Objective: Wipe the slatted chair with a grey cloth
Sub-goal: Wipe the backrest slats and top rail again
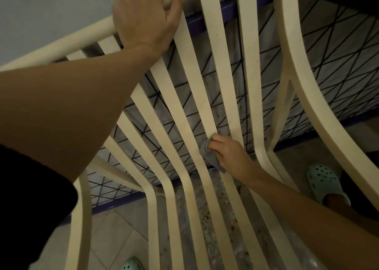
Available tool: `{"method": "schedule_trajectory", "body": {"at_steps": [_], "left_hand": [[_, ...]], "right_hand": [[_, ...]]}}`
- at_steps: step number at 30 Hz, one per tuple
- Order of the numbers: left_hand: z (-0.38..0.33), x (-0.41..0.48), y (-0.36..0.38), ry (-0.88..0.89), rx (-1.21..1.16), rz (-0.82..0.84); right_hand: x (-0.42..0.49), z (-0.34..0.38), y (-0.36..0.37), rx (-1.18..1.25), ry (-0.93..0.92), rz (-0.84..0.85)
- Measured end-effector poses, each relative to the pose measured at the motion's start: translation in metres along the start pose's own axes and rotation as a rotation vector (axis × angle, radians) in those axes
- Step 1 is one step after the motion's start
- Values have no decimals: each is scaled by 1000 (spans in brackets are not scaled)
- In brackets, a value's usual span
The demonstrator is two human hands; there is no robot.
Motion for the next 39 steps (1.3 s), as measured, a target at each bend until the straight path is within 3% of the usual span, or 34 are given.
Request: {"method": "schedule_trajectory", "body": {"at_steps": [5, 10, 17, 20, 25, 39], "left_hand": [[0, -2, 1, -22, 31, 48], [0, -2, 3, -9, 34, 49], [0, 0, 2, 12, 12, 10], [1, -1, 4, 3, -13, 10], [4, 3, 9, 13, -31, -19], [2, 4, 6, 40, -40, -39]], "right_hand": [[-35, -19, 31, 50, 153, 99], [-39, -17, 41, 169, 297, 71], [-18, -6, 10, 130, 134, 60], [-1, 0, -3, 49, 153, 42], [28, 20, -28, 70, 25, -110], [112, 72, -110, 64, -140, -329]]}}
Point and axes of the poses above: each hand's wrist, its own x-axis towards the middle knuckle, its own y-axis out of the palm, z = x × y, the point moved 3 cm from there along x, towards the middle knuckle, and after that the axes turned 7 degrees about y, right-handed, at the moved point
